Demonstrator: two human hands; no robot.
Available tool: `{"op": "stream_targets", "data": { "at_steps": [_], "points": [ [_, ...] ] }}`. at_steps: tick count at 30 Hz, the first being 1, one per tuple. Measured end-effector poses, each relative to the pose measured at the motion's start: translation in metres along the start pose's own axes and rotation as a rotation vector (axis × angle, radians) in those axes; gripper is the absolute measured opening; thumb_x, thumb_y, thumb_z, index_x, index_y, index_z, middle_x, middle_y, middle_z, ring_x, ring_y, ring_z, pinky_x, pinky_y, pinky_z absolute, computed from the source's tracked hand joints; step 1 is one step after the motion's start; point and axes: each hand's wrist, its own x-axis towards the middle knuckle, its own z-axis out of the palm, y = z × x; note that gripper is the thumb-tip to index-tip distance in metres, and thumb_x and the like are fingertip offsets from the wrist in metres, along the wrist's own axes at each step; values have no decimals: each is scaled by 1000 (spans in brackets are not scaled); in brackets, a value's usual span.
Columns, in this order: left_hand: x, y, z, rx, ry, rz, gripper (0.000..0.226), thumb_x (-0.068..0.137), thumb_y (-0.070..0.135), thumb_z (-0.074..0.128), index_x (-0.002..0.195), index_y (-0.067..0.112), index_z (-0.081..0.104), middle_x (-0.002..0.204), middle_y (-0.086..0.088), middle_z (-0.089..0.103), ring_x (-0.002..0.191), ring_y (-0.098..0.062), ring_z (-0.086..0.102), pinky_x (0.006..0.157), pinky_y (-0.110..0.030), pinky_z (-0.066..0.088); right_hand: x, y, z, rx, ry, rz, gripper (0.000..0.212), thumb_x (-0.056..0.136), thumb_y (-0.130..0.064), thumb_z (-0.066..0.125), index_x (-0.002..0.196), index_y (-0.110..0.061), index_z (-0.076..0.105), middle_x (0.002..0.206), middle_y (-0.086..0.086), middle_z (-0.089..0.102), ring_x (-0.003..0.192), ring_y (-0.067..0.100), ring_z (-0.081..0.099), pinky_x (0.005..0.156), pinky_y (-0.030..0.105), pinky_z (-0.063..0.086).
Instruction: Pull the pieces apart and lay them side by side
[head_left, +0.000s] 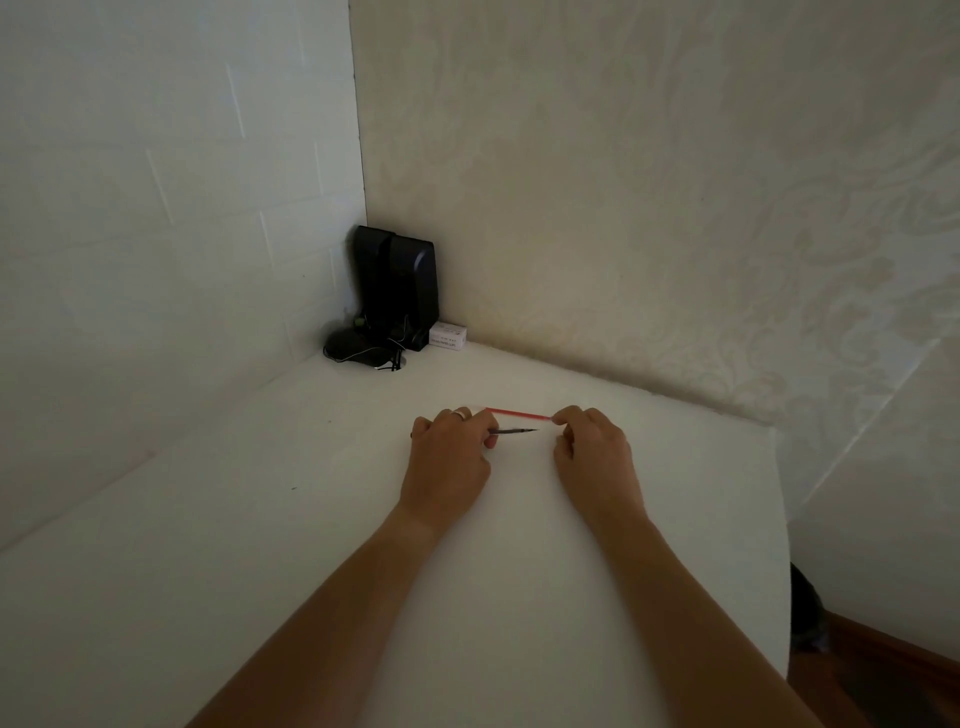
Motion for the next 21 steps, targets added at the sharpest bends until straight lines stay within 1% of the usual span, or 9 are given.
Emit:
{"op": "stream_targets", "data": {
  "at_steps": [4, 8, 11, 13, 16, 18, 21],
  "points": [
    [0, -1, 0, 3, -7, 2, 34, 70, -2, 46, 82, 29, 53, 79, 7, 55, 80, -17, 52, 75, -33, 29, 0, -1, -1, -4, 14, 22, 28, 89, -2, 50, 112, -12, 63, 99, 6, 64, 82, 23, 60, 70, 32, 48],
    [0, 1, -1, 11, -15, 3, 34, 72, -2, 47, 82, 30, 53, 79, 8, 55, 80, -17, 52, 74, -33, 27, 1, 2, -1, 57, 21, 37, 29, 89, -1, 52, 113, -12, 63, 99, 4, 61, 79, 15, 54, 69, 26, 42],
    [0, 1, -2, 12, -20, -5, 34, 72, -2, 47, 81, 30, 52, 81, 9, 55, 81, -17, 52, 74, -33, 26, -1, 2, -2, 90, 48, 17, 25, 88, -3, 56, 110, -12, 64, 103, 4, 60, 82, 20, 61, 70, 26, 46],
    [0, 1, -2, 6, -19, -1, 34, 73, -2, 47, 82, 30, 53, 81, 9, 56, 82, -16, 53, 75, -33, 28, -2, 1, -3, 106, 100, 0, 22, 89, -9, 59, 108, -14, 66, 104, 1, 59, 78, 19, 62, 70, 27, 50],
    [0, 2, -1, -17, -16, 26, 34, 78, -2, 47, 84, 31, 54, 82, 9, 57, 82, -14, 52, 76, -32, 27, -2, 1, -2, 121, 166, -113, 15, 90, -17, 62, 102, -19, 70, 99, -4, 59, 71, 16, 62, 69, 33, 52],
    [1, 3, -1, -24, -12, 36, 33, 80, -2, 48, 84, 30, 55, 81, 10, 56, 83, -14, 52, 77, -32, 27, -1, 4, 1, 91, 151, -199, 12, 90, -20, 64, 99, -22, 72, 96, -7, 59, 74, 13, 62, 72, 36, 49],
    [1, 3, -1, -20, -6, 40, 33, 81, -2, 48, 85, 30, 55, 80, 9, 54, 83, -14, 52, 77, -31, 27, 0, 6, 4, 57, 116, -249, 8, 90, -19, 69, 95, -23, 72, 96, -8, 60, 79, 12, 61, 76, 37, 45]
  ]
}}
